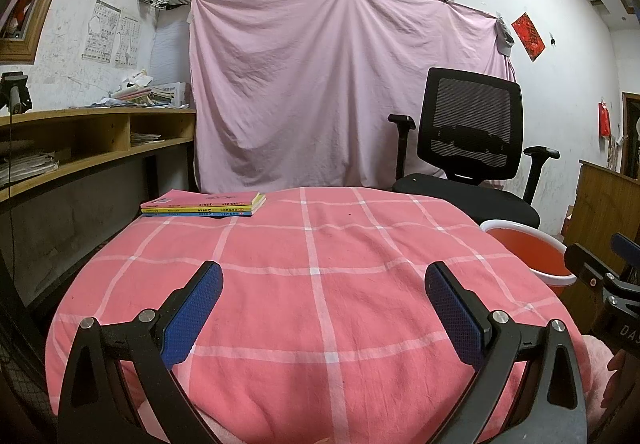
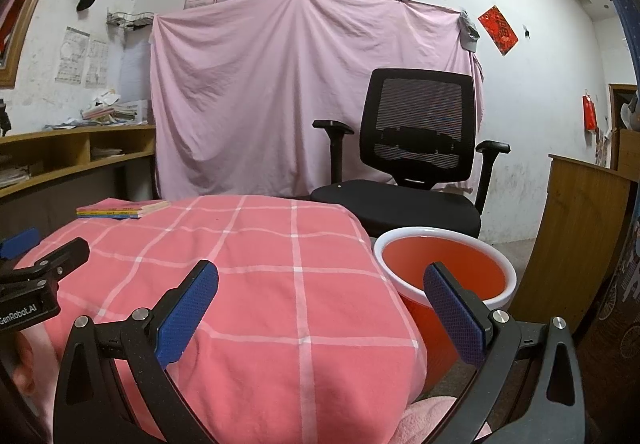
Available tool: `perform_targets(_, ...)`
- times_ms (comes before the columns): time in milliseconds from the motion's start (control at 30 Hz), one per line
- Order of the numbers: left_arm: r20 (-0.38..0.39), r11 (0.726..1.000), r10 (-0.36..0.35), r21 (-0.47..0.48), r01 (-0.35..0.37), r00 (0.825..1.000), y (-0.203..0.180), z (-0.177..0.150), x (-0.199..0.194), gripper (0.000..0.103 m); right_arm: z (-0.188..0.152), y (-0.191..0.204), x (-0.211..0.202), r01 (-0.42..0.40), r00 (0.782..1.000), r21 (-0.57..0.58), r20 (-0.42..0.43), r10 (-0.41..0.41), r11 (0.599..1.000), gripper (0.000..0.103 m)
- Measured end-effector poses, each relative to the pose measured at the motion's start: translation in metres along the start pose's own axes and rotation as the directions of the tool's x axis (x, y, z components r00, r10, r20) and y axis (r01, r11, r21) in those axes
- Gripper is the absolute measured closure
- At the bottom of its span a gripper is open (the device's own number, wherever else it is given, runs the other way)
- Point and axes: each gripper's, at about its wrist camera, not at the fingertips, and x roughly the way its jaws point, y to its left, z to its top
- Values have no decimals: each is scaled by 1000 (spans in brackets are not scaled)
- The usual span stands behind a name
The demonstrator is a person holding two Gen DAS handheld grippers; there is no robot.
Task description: Collect trash
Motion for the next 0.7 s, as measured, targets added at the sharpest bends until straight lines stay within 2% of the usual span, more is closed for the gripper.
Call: perform_targets(700, 0, 1000, 1, 1, -1, 1000, 0, 0, 0, 4, 0, 1, 0, -2, 1000, 1, -2, 2, 1000, 0)
